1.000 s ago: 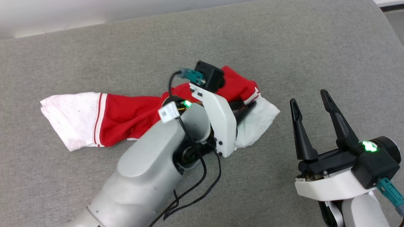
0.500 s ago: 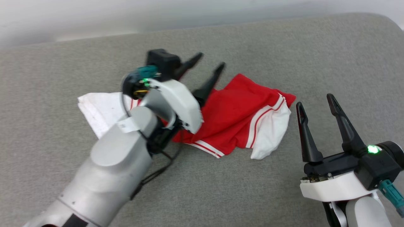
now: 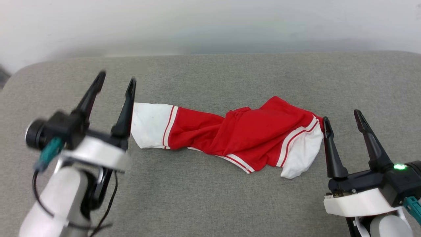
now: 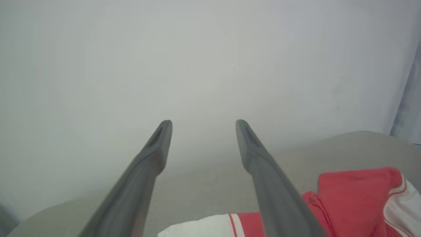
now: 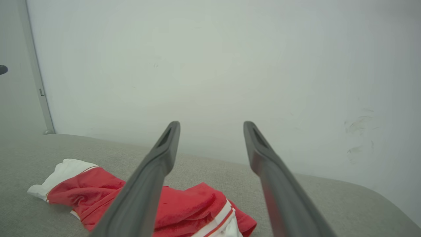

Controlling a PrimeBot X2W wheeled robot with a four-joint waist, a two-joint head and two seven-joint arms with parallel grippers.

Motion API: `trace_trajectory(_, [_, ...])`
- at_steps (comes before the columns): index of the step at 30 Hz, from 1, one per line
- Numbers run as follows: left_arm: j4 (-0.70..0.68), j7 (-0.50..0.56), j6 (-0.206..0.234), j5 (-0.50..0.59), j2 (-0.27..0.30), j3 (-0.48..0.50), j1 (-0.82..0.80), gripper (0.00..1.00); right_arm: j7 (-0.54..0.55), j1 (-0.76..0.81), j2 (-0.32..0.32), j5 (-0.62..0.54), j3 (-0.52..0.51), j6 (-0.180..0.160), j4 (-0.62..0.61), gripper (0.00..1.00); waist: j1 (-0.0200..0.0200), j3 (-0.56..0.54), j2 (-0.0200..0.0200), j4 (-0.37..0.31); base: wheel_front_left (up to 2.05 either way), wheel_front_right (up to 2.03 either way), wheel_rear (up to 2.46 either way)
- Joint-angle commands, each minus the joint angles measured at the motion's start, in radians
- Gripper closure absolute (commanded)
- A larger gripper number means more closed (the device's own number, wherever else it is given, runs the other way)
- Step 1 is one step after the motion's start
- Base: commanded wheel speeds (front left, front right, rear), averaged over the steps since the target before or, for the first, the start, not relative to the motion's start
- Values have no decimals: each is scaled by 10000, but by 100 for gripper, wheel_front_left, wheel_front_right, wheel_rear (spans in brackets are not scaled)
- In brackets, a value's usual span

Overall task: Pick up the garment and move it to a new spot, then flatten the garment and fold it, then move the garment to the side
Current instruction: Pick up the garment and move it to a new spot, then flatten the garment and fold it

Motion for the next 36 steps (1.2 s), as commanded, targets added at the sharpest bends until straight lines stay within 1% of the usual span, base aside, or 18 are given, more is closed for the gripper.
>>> trace_trajectory(1, [-413, -21, 62, 218, -58, 376, 592, 0, -23, 175, 13, -84, -32, -3, -35, 0, 1, -71, 0, 88, 0, 0, 0])
trace_trajectory(5, [-1555, -23, 53, 851, -549, 1573, 2322, 0, -24, 342, 13, -101, -91, -3, -60, 0, 1, -169, 0, 190, 0, 0, 0])
trace_trajectory(7, [-2027, -23, -12, 1062, -984, 2122, 3026, 0, -24, 395, 13, -103, -63, -3, -47, 0, 1, -231, 0, 197, 0, 0, 0])
trace_trajectory(11, [-2489, -24, -455, 1650, -1806, 2669, 4105, 0, -24, 519, 13, -25, -109, -3, -42, 0, 1, -325, 0, 226, 0, 0, 0])
trace_trajectory(14, [-2465, -25, -801, 1977, -2385, 2832, 4414, 0, -24, 511, 13, -5, -106, -3, -35, 0, 1, -323, 0, 235, 0, 0, 0])
trace_trajectory(15, [-2465, -25, -801, 1977, -2385, 2832, 4414, 0, -24, 511, 13, -5, -106, -3, -35, 0, 1, -323, 0, 235, 0, 0, 0])
trace_trajectory(16, [-2409, -25, -1011, 2214, -2670, 2924, 4432, 0, -24, 487, 13, -13, -83, -3, -36, 0, 1, -314, 0, 241, 0, 0, 0])
trace_trajectory(20, [-2295, -25, -1325, 2614, -2973, 3052, 4256, 0, -24, 472, 13, -50, -13, -3, -22, 0, 1, -276, 0, 212, 0, 0, 0])
trace_trajectory(27, [-2189, -25, -1550, 2843, -3193, 3278, 4231, 0, -24, 439, 13, -262, 60, -3, -8, 0, 1, -203, 0, 146, 0, 0, 0])
trace_trajectory(29, [-2168, -26, -1588, 2887, -3274, 3263, 4223, 0, -24, 558, 11, -147, 5, -3, 282, 0, 1, -172, 0, 155, 0, 0, 0])
trace_trajectory(31, [-2156, -26, -1618, 2914, -3337, 3231, 4212, 0, -24, 562, 14, -237, 230, -3, 739, 0, 1, -120, 0, 185, 0, 0, 0])
trace_trajectory(33, [-2136, -26, -1646, 2937, -3379, 3222, 4198, 0, 320, 456, -94, 1, 444, -3, 1241, 0, 1, -96, 0, 226, 0, 0, 0])
trace_trajectory(36, [-2129, -26, -1646, 2938, -3450, 3206, 4182, 0, 1909, 110, -685, 675, 827, -6, 1525, 0, 1, 25, 0, 318, 0, 0, 0])
